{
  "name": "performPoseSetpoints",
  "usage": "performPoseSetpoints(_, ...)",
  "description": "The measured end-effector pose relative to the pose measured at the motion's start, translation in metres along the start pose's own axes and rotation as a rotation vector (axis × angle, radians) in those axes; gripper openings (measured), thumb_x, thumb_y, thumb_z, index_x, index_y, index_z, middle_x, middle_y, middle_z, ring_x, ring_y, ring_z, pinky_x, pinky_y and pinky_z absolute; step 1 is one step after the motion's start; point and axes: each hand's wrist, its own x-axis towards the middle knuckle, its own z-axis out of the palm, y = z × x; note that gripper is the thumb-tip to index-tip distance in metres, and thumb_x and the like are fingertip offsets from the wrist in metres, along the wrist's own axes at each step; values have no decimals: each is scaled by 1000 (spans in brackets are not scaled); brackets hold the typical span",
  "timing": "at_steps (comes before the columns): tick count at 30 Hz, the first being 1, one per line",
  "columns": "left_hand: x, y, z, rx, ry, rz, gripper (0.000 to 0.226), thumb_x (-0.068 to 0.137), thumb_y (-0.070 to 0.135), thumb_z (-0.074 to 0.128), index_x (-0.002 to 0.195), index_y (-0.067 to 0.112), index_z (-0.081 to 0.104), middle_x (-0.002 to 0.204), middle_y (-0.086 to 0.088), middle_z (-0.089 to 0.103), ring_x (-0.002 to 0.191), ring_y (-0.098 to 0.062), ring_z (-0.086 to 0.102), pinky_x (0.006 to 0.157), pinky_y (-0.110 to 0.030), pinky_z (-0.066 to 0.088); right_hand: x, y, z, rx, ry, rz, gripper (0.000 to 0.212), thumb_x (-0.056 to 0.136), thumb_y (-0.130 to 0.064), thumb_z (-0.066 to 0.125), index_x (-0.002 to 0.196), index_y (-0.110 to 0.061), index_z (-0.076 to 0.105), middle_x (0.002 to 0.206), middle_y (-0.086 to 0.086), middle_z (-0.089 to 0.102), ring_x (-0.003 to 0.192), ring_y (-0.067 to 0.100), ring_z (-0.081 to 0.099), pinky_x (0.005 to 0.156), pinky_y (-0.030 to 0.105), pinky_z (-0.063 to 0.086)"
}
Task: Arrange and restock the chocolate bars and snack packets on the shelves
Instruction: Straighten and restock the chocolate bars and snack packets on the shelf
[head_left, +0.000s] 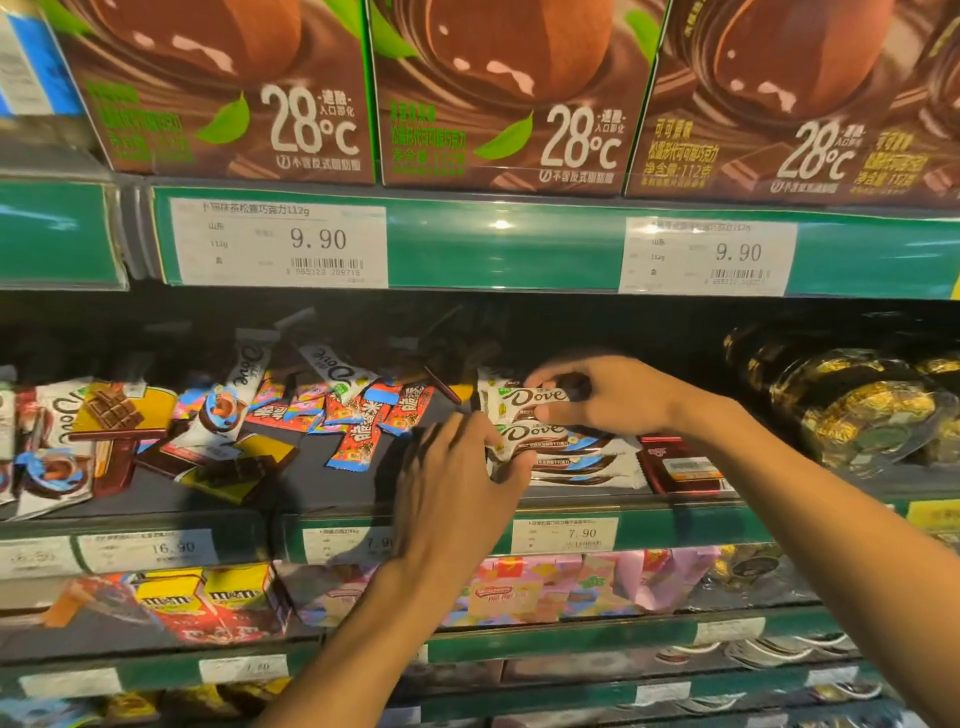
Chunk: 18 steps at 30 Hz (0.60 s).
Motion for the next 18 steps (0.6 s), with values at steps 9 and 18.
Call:
performPoseSetpoints(9,-2,3,7,32,25,22,28,87,54,60,91,33,42,93,13,51,91,-13,52,71,-28,41,-6,4,17,-128,151,-39,40,96,-43,56,135,-30,57,129,-6,65,112,15,62,95,42,53)
performPoseSetpoints(18,-6,-30,-39,155,204,36,34,87,56,56,103,27,60,100,7,60,97,-17,56,81,-36,47,-5,-38,33,-243,324,-177,61,84,-67,36,131,-34,55,121,-1,68,110,24,63,91,51,50)
